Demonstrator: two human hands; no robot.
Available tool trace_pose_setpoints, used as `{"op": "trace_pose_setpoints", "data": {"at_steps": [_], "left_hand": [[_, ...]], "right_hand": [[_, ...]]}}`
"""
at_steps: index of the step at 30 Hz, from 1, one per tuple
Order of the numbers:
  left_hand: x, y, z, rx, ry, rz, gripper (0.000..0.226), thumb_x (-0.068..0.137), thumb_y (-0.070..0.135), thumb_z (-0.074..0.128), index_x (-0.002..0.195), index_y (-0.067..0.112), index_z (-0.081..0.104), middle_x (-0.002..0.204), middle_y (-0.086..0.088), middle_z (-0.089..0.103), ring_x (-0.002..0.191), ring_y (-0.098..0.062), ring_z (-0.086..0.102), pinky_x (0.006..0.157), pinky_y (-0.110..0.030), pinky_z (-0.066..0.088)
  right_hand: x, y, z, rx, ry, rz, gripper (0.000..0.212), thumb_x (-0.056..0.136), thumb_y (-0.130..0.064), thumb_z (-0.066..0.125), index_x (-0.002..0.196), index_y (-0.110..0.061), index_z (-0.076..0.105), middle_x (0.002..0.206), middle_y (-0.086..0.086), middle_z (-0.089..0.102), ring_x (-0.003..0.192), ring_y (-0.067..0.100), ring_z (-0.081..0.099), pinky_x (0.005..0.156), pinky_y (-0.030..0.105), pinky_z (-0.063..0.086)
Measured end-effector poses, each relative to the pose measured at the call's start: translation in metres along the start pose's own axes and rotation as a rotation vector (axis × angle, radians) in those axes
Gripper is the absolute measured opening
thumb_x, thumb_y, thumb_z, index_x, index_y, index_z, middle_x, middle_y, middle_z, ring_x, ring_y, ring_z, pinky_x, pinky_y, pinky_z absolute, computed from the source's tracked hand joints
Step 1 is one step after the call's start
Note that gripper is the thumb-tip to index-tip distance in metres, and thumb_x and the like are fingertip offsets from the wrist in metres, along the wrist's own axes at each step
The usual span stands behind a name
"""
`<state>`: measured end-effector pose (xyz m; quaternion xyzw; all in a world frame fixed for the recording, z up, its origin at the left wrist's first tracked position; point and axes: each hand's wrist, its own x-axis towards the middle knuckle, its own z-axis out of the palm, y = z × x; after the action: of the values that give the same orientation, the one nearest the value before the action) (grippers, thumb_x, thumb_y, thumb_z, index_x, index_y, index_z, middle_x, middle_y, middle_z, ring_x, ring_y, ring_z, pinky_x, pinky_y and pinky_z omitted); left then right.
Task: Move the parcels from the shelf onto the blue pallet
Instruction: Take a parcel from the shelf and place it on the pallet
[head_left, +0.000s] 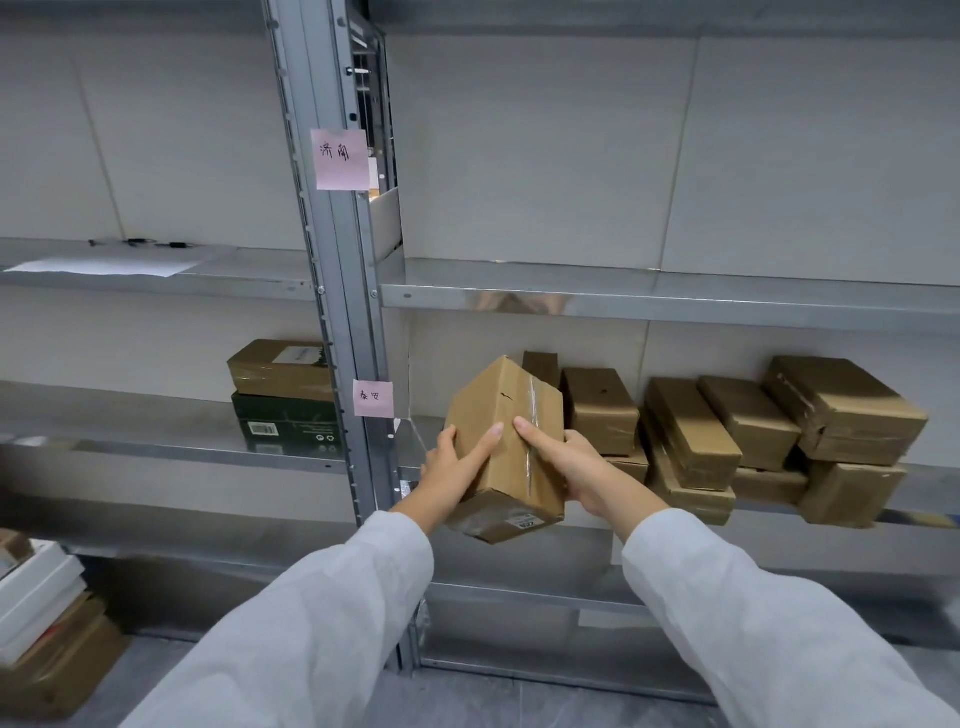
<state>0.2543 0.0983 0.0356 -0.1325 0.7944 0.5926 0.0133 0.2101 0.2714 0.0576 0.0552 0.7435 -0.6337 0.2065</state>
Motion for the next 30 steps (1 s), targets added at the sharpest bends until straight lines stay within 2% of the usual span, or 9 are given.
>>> {"op": "trace_pose_setpoints", "data": {"at_steps": [4,8,11,14,18,21,24,28,30], "left_hand": [[-0.001,-0.003,-0.003,-0.115,-0.035,0.016,0.133,0.042,0.09,0.067,0.151,0.033,0.016,0.147,-0.004,0.04,0.127,-0.025,0.048,0.107,-0.045,0.041],[-0.007,-0.001,-0.007,-0.202,-0.062,0.021,0.119,0.052,0.088,0.061,0.149,0.03,0.023,0.136,0.001,0.049,0.113,-0.02,0.054,0.081,-0.033,0.046],[-0.009,-0.003,-0.008,-0.213,-0.08,0.031,0.114,0.057,0.088,0.058,0.148,0.026,0.027,0.139,0.0,0.049,0.12,-0.022,0.052,0.095,-0.039,0.046],[-0.015,-0.001,-0.006,-0.244,-0.122,0.069,0.11,0.061,0.087,0.058,0.146,0.024,0.031,0.133,0.001,0.055,0.113,-0.015,0.057,0.083,-0.029,0.049],[-0.016,0.0,-0.003,-0.31,-0.168,0.075,0.099,0.058,0.088,0.059,0.137,0.03,0.044,0.124,-0.001,0.065,0.112,-0.023,0.063,0.101,-0.05,0.047],[-0.015,0.0,-0.008,-0.327,-0.194,0.059,0.084,0.066,0.082,0.06,0.132,0.032,0.052,0.121,0.0,0.068,0.111,-0.025,0.065,0.101,-0.051,0.048],[-0.015,0.001,-0.015,-0.349,-0.239,0.038,0.071,0.073,0.07,0.066,0.13,0.028,0.056,0.119,-0.003,0.069,0.108,-0.026,0.067,0.095,-0.045,0.053],[-0.014,0.002,-0.023,-0.465,-0.204,0.09,0.054,0.084,0.05,0.069,0.13,0.023,0.059,0.117,-0.003,0.071,0.105,-0.024,0.068,0.077,-0.034,0.057],[-0.013,0.001,-0.026,-0.506,-0.141,0.133,0.051,0.085,0.042,0.069,0.132,0.026,0.057,0.118,0.0,0.07,0.106,-0.023,0.068,0.078,-0.037,0.059]], "right_hand": [[-0.003,-0.003,0.0,-0.025,0.009,-0.056,0.071,0.077,-0.068,0.063,0.13,-0.024,0.045,0.11,-0.001,0.06,0.094,0.018,0.06,0.065,0.034,0.049],[-0.003,-0.003,-0.005,0.068,0.102,0.006,0.05,0.096,-0.062,0.03,0.114,-0.023,0.056,0.1,0.003,0.066,0.091,0.02,0.064,0.07,0.035,0.05],[-0.001,0.005,-0.014,0.178,0.022,-0.016,0.045,0.097,-0.055,0.042,0.118,-0.02,0.061,0.103,0.007,0.071,0.096,0.024,0.067,0.074,0.035,0.055],[0.001,0.01,-0.02,0.19,-0.093,0.0,0.056,0.09,-0.061,0.053,0.122,-0.016,0.061,0.112,0.011,0.071,0.107,0.03,0.065,0.095,0.046,0.051],[0.002,0.012,-0.021,0.272,-0.289,0.068,0.076,0.079,-0.078,0.049,0.129,-0.021,0.056,0.125,0.013,0.064,0.117,0.036,0.059,0.104,0.056,0.041],[0.001,0.012,-0.021,0.233,-0.252,0.06,0.086,0.071,-0.083,0.051,0.13,-0.019,0.052,0.125,0.012,0.063,0.116,0.034,0.058,0.102,0.055,0.042],[-0.002,0.009,-0.022,0.163,-0.162,0.057,0.094,0.057,-0.086,0.057,0.119,-0.015,0.053,0.098,0.008,0.064,0.092,0.025,0.061,0.095,0.048,0.049],[-0.002,0.012,-0.023,0.196,-0.057,-0.003,0.081,0.056,-0.075,0.069,0.113,-0.018,0.063,0.096,0.004,0.075,0.093,0.021,0.07,0.081,0.038,0.058],[-0.003,0.012,-0.023,0.182,-0.007,-0.05,0.069,0.06,-0.071,0.071,0.109,-0.022,0.068,0.093,-0.003,0.077,0.089,0.016,0.072,0.07,0.031,0.056]]}}
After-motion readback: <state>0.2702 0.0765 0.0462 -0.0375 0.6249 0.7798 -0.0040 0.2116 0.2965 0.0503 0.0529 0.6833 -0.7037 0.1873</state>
